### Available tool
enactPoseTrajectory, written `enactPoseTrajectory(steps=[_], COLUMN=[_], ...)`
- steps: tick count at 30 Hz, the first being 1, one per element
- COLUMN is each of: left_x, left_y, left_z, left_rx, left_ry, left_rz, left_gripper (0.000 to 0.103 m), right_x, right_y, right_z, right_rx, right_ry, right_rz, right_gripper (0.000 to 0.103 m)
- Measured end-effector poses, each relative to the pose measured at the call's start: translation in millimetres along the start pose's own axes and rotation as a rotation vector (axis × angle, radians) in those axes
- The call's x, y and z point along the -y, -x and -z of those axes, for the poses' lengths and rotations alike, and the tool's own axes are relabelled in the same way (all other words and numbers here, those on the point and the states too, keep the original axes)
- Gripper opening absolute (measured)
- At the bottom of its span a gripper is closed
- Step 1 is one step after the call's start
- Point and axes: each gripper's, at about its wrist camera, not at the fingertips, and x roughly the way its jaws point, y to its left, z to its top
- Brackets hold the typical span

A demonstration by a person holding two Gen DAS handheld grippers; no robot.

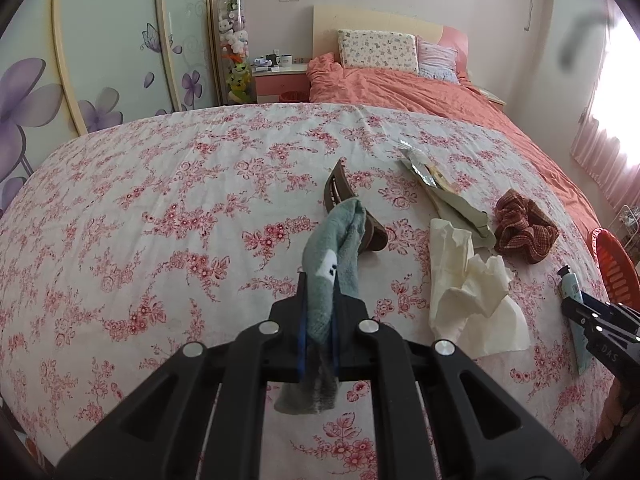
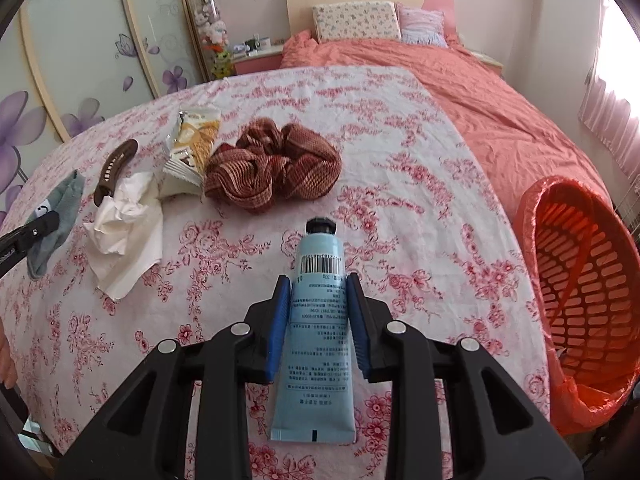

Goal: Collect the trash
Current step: 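Lift the sock and blue tube and carry both over the orange basket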

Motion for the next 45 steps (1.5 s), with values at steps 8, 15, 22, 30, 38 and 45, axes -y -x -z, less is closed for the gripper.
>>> enactPoseTrajectory(steps=[8, 15, 22, 30, 38, 45], left_x=[-3.5, 8.0, 40.7, 106.5, 190.1, 265.4], left_y=[9.4, 28.6, 52.0, 73.8, 74.3, 69.1], left_z=[-6.1, -14.7, -24.6, -34.9, -33.4, -22.6], left_rx=[0.020, 0.057, 0.099, 0.134, 0.118, 0.084], left_ry=[0.005, -0.005, -0.038, -0.104, -0.192, -0.255], left_rz=[0.000, 0.016, 0.077, 0.210, 0.346, 0.469], left_gripper=[0.010, 0.010, 0.010, 0.010, 0.010, 0.010], right_x=[1.5, 15.3, 32.4, 71.1, 122.0, 167.7], right_y=[-1.8, 31.2, 71.3, 109.6, 127.8, 131.2], right_z=[-3.4, -3.8, -10.5, -9.7, -0.7, 8.9], right_rx=[0.002, 0.089, 0.191, 0.284, 0.336, 0.354], right_ry=[0.002, -0.036, -0.064, -0.124, -0.208, -0.298], right_rz=[0.009, -0.006, 0.001, 0.062, 0.136, 0.174], right_gripper=[0.029, 0.028, 0.028, 0.028, 0.028, 0.028])
